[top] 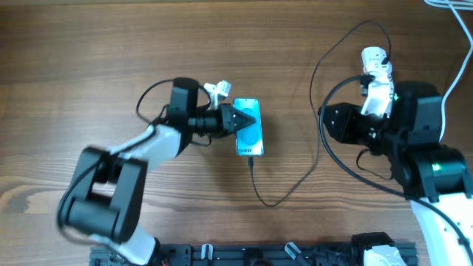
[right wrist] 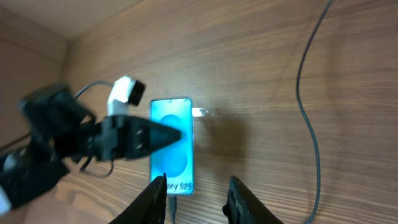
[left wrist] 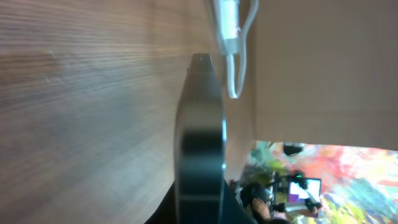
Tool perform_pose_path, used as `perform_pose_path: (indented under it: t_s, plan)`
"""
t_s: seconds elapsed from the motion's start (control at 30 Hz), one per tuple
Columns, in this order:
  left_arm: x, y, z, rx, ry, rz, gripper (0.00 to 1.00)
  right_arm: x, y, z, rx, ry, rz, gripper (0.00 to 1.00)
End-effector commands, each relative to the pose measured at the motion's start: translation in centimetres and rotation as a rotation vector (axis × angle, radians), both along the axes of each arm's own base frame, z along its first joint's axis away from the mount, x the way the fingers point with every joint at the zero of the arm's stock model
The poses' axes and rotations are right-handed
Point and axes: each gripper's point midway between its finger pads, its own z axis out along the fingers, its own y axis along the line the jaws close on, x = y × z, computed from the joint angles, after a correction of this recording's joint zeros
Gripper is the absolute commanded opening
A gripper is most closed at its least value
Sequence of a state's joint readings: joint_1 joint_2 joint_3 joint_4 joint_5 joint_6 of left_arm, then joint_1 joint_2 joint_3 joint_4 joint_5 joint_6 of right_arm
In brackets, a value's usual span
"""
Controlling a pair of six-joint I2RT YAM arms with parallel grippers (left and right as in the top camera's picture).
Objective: Plug charger to phone and switch on socket
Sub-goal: 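Release the cable and pull the right gripper back to the right, then lower the phone flat onto the table with the left gripper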
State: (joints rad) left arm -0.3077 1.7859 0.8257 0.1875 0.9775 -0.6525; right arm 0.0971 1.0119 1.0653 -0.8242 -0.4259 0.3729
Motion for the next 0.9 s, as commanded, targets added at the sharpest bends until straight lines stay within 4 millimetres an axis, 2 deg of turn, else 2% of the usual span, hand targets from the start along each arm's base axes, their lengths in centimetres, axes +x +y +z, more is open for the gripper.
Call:
perform_pose_path:
  t_s: [0.0, 0.1, 0.23, 0.43, 0.87]
  plan:
    - [3.6, -0.9, -2.3, 0.077, -0.093, -0.069, 0.04, -0.8, -1.1, 0.5, -0.067, -0.020, -0.027, 0.33]
    - [5.1, -1.4, -3.8, 0.127, -0.083, -0.130, 0.04, -1.8, -1.4, -0.5, -0.083, 0.033, -0.027, 0.33]
    - [6.7, -0.8, -6.0, 0.233, -0.065, -0.117, 0.04, -2.5, -2.9, -1.9, -0.159, 0.091, -0.076, 0.32]
    - [5.8, 0.4, -8.2, 0.337, -0.032, -0.122, 0.04, -2.9, -3.0, -2.6, -0.177, 0.113, -0.072, 0.32]
    - [5.6, -0.1, -10.7, 0.346, 0.035, -0.101, 0.04, -3.0, -4.1, -4.4, -0.236, 0.198, -0.102, 0.33]
